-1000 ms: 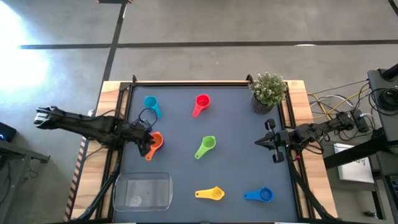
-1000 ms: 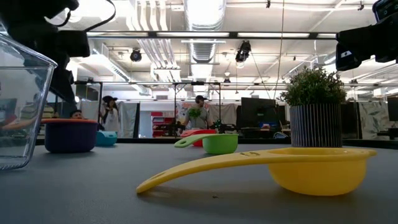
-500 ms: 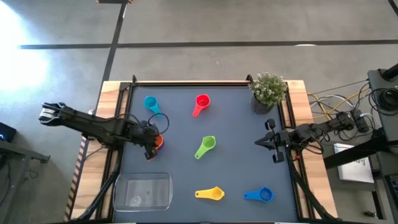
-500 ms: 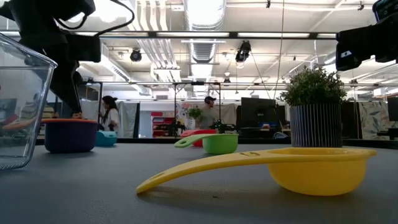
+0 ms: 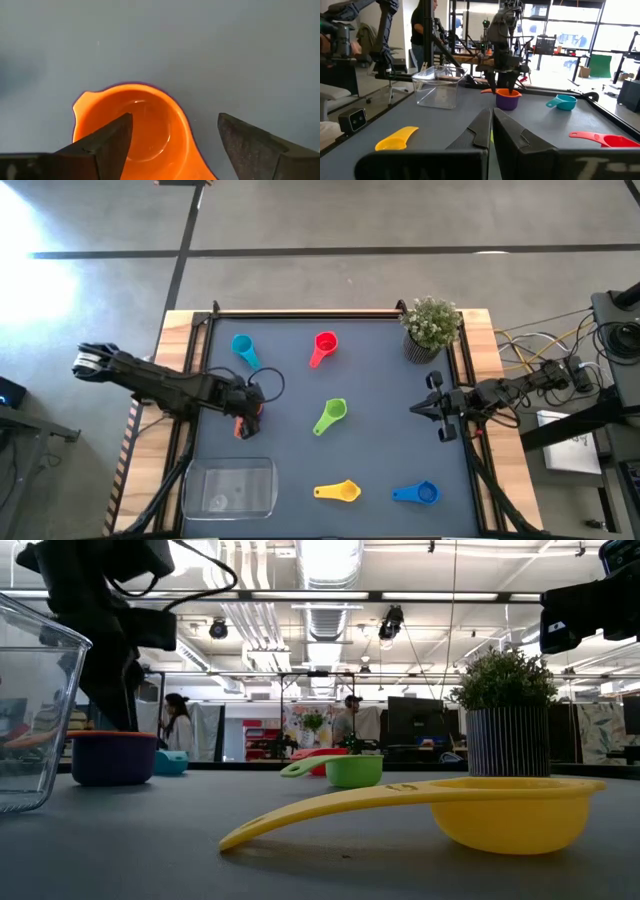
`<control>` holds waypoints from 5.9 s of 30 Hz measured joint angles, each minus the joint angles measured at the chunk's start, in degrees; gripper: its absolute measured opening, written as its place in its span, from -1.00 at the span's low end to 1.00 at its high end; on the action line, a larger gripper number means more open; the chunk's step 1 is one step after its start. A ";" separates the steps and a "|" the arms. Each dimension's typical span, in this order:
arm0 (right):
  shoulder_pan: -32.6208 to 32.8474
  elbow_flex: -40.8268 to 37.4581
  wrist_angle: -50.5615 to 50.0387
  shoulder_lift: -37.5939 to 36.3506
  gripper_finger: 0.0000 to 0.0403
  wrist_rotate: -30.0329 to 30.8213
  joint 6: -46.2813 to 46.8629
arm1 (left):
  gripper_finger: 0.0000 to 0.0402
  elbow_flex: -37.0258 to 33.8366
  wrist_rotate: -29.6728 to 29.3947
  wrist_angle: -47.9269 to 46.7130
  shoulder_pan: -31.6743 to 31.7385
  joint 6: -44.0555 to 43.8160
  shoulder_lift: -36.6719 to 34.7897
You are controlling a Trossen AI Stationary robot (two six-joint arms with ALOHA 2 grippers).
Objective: Nest measuring cups in basket
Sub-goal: Move the nested measuring cups to the center of the table, then stack the red measuring cup on top of the orange measuring cup
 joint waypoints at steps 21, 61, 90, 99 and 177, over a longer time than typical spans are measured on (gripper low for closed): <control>0.00 0.00 -0.02 0.00 -0.96 -0.01 0.00 | -0.92 5.92 -0.22 0.55 0.00 7.61 8.98; 0.00 -0.02 -0.01 0.00 -0.96 -0.01 0.00 | -0.80 17.14 1.78 8.48 5.97 31.43 22.47; 0.00 -0.01 -0.02 0.00 -0.96 -0.01 0.00 | -0.39 24.57 1.49 9.95 10.36 38.20 17.83; 0.00 -0.02 -0.02 0.00 -0.96 0.00 0.00 | -0.40 24.71 3.80 16.26 17.74 42.09 17.86; 0.00 -0.02 0.01 0.00 -0.96 -0.01 0.00 | -0.86 36.17 3.11 27.15 31.21 37.32 44.96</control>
